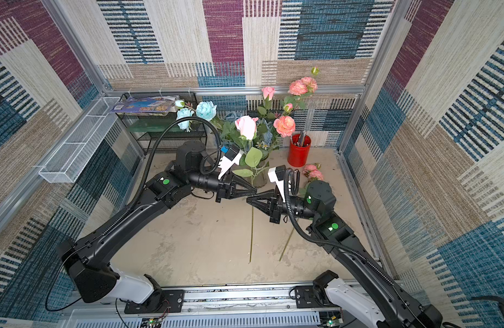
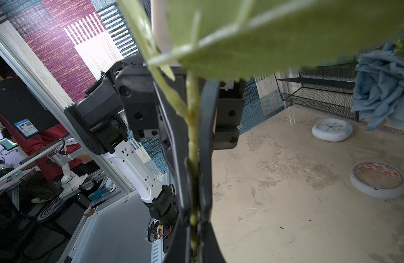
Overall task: Pick out pink flowers from the vase
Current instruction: Place the flower at the center of the board.
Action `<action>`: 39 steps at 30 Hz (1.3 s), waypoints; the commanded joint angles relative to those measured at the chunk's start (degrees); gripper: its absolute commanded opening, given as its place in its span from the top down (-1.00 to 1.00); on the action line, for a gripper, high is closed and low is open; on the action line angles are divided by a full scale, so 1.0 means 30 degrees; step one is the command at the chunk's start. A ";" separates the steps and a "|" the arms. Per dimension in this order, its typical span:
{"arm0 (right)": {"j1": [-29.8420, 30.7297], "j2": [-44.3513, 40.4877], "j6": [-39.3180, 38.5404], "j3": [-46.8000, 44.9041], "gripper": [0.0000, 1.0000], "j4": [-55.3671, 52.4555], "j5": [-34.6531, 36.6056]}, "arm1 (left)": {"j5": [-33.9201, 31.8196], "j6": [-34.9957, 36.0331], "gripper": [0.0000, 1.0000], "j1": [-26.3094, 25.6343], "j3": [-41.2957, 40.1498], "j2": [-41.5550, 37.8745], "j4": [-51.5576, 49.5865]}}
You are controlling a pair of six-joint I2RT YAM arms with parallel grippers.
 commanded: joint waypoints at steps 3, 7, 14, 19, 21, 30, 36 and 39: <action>0.0049 -0.0023 -0.0376 0.0158 1.00 -0.0284 0.0269 | -0.0693 -0.0300 1.00 0.0085 -0.0072 -0.0096 0.0923; 0.0006 -0.0037 -0.0829 0.0295 1.00 -0.1027 0.1345 | -0.2208 0.0023 0.10 0.0171 0.0034 -0.0176 0.0403; -0.0635 -0.0077 -0.1351 0.0955 1.00 -0.2971 0.4145 | -0.6756 0.0794 -0.63 0.0551 -0.1132 -0.1852 0.0860; -0.1727 -0.0491 -0.1184 0.1106 1.00 -0.3959 0.7913 | -0.9977 0.1213 -0.68 0.0806 -0.2580 -0.3143 0.1707; -0.2319 -0.0659 -0.1146 0.0975 1.00 -0.4322 1.0349 | -1.1193 0.1249 -0.67 0.0791 -0.3104 -0.3416 0.2059; -0.7693 -0.0812 0.1535 -0.0394 1.00 -0.6258 1.2901 | -1.3892 0.0750 -0.92 0.0749 -0.5253 -0.3911 0.4774; -0.9577 -0.0366 0.2481 -0.2215 1.00 -0.6349 1.2815 | -1.4617 0.0786 -0.98 0.0272 -0.5756 -0.3536 0.6202; -0.9773 0.0286 0.2798 -0.3013 1.00 -0.6163 1.2835 | -1.5224 0.0838 -0.98 -0.0108 -0.5555 -0.2858 0.6586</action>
